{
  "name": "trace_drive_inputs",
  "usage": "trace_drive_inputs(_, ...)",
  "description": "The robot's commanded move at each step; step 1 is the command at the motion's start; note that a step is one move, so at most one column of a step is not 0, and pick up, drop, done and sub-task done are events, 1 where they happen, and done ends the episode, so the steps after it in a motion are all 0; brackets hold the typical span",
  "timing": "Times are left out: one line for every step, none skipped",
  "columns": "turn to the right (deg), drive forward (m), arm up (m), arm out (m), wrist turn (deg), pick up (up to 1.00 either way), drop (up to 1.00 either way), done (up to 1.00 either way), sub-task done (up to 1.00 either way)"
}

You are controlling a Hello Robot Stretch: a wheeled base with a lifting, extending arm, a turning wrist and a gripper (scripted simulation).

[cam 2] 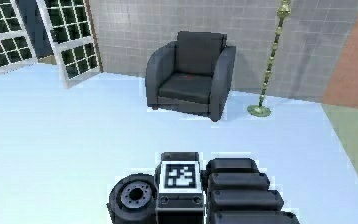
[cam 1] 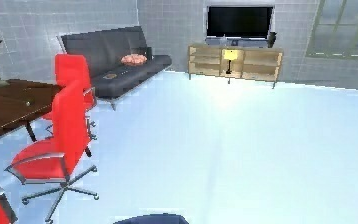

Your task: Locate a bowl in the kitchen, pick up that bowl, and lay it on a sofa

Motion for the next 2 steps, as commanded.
trace_drive_inputs(-3.0, 0.00, 0.00, 0.00, 0.0, 0.00, 0.00, 0.00, 0.00)
trace_drive_inputs(0.0, 1.00, 0.00, 0.00, 0.0, 0.00, 0.00, 0.00, 0.00)
